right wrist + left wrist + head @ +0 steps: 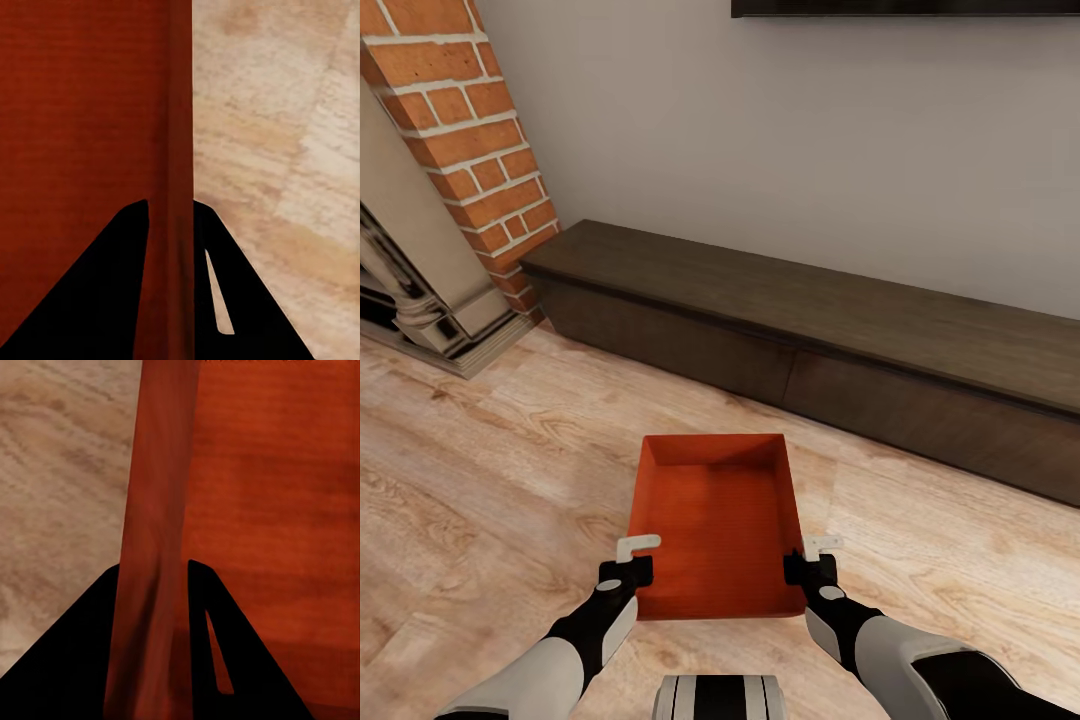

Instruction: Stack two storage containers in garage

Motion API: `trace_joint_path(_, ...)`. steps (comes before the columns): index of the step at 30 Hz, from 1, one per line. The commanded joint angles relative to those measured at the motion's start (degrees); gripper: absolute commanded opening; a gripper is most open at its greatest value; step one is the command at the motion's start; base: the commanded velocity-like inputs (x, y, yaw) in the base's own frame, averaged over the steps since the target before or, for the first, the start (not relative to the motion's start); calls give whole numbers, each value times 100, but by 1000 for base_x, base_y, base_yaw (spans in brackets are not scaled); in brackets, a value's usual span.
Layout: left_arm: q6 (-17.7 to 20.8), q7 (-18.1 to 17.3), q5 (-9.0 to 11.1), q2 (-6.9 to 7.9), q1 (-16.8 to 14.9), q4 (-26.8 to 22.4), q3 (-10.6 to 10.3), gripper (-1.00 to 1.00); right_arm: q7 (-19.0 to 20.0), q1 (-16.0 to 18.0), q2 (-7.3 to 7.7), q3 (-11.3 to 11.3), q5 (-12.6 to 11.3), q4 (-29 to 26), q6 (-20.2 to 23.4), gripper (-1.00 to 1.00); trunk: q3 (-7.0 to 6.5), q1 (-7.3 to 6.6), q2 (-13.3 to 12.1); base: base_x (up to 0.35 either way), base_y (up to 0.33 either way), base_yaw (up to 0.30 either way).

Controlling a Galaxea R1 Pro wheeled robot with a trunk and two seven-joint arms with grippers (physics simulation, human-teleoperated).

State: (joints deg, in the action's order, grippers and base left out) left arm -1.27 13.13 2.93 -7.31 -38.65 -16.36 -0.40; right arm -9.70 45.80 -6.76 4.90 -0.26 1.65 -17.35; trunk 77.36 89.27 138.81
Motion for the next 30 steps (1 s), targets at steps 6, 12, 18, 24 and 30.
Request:
trace_joint_path(6,-14,57,-29,0,-2,-11,49,-100,-54,7,-1,-33,-108,19,-47,-100,3,-1,2,0,0,0)
trace_joint_path(12,-14,58,-29,-6,-2,-16,53,-100,-56,7,-1,-33,-109,19,-48,-100,3,-1,2,0,0,0)
trace_joint_path(18,-14,49,-12,0,-2,-1,56,-100,-49,7,-1,-33,-106,19,-50,-100,-86,-111,-199,0,0,0)
trace_joint_path(24,-14,49,-10,1,-2,-7,58,-100,-49,7,-1,-33,-106,19,-49,-100,-194,-243,-440,0,0,0)
trace_joint_path(30,-14,49,-3,1,-2,-8,65,-100,-49,7,-1,-33,-110,19,-45,-100,-302,-374,-680,0,0,0)
